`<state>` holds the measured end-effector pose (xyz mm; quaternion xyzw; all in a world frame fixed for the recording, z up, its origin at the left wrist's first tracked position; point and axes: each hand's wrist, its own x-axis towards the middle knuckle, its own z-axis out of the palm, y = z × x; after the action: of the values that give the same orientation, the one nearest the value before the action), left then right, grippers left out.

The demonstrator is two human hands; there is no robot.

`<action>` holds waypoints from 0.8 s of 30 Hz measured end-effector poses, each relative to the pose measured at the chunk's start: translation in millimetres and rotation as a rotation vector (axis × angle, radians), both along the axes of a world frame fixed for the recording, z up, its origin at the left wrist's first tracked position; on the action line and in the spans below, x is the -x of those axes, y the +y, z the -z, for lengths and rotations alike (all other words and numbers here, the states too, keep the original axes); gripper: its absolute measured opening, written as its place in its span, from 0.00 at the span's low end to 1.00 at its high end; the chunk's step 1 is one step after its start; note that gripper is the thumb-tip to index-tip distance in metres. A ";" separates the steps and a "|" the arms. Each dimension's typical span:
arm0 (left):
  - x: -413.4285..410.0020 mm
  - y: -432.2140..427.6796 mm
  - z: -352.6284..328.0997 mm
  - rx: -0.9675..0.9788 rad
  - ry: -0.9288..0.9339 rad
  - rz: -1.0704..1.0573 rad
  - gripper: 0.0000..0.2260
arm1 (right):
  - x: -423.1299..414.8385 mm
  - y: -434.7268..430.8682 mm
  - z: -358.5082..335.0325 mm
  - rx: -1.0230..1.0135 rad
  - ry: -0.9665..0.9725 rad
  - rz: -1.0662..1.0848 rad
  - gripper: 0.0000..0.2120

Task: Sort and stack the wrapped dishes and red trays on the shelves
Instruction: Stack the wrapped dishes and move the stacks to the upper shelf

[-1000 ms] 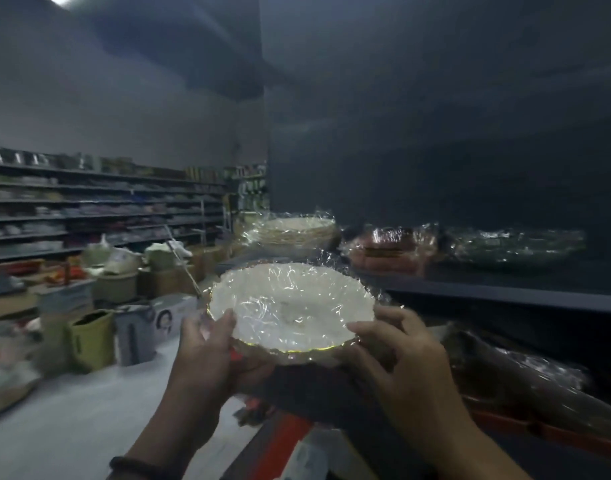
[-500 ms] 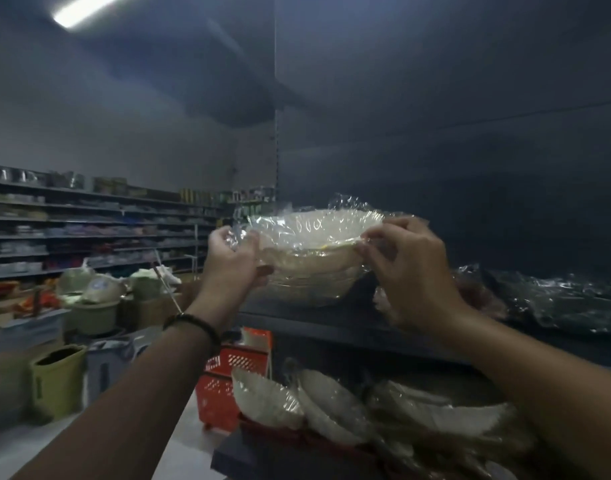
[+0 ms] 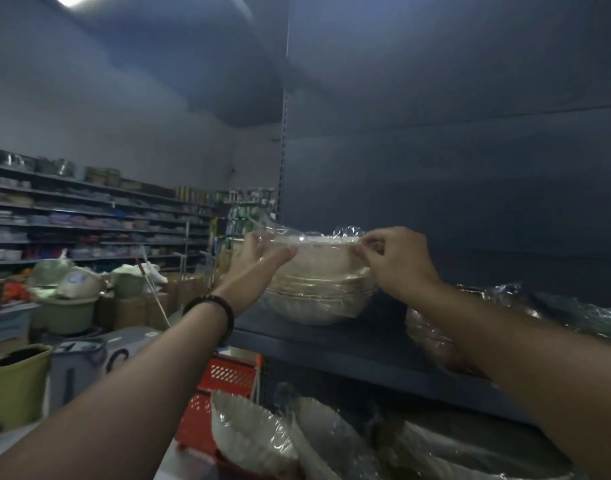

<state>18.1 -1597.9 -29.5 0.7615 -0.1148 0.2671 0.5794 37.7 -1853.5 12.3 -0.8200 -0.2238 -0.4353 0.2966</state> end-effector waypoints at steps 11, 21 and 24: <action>-25.2 -0.7 18.2 -0.431 0.150 -0.396 0.46 | -36.5 10.9 12.4 0.270 0.380 0.155 0.16; -6.2 -2.9 5.1 -0.471 0.191 -0.481 0.38 | 0.7 -3.2 -7.2 0.433 0.510 0.132 0.17; 21.9 -17.1 8.8 -0.391 0.039 -0.510 0.34 | 39.9 -22.8 -10.7 0.433 0.393 0.149 0.15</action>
<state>-3.9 -1615.0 -38.3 0.8674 0.0417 0.3621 0.3387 -2.2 -1876.3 23.0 -0.9470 -0.1888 -0.2308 0.1198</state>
